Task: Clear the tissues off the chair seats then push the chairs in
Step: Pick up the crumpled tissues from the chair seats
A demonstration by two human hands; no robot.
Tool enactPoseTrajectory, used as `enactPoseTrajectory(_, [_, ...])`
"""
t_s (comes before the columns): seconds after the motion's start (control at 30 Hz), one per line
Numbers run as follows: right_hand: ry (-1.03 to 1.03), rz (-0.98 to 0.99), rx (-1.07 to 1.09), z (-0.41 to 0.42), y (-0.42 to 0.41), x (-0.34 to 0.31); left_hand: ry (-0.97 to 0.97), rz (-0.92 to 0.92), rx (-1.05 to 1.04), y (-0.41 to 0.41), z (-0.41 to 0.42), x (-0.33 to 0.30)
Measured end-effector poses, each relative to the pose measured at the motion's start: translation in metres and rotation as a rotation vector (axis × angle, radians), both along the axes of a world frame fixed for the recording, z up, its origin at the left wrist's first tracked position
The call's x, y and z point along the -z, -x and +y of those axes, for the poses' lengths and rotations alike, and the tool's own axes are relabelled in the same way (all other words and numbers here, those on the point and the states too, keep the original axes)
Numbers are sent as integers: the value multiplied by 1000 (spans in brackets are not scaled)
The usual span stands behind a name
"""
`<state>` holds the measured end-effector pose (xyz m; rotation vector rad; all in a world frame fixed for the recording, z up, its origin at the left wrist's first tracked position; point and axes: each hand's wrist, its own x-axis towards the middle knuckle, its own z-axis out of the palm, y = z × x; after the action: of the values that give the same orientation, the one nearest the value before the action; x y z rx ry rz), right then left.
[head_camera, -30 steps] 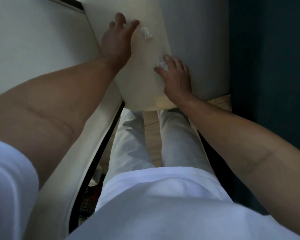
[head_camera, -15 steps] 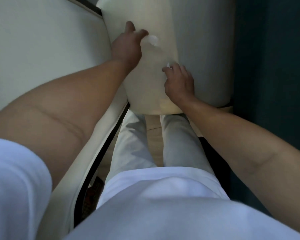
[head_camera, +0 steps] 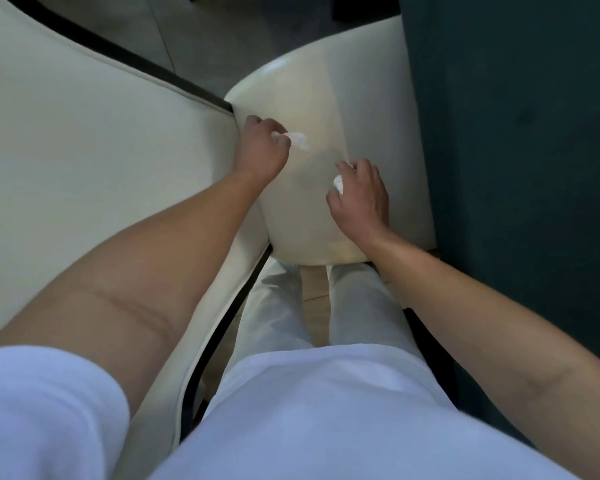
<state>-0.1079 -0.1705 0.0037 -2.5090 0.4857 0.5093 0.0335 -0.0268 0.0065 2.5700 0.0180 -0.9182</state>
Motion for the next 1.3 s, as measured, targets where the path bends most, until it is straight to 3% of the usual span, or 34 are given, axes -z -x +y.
enactPoseTrajectory(0.13, [-65,-13,35,-6,-2,-23,37,14,-82,-1,0,-22])
enactPoseTrajectory(0.3, [-121,-70,-7,-10,-5,-54,-11,-66,45,-3,10,-52])
enactPoseTrajectory(0.6, [-150,-435,-84,-52,-23,-128,97,-160,205,-17,-6,-140])
enactPoseTrajectory(1.0, [-115,-726,17,-95,-50,-229,436,-419,-109,-4,-29,-294])
enactPoseTrajectory(1.3, [-198,-951,-37,-70,-64,-309,497,-710,-256,44,6,-357])
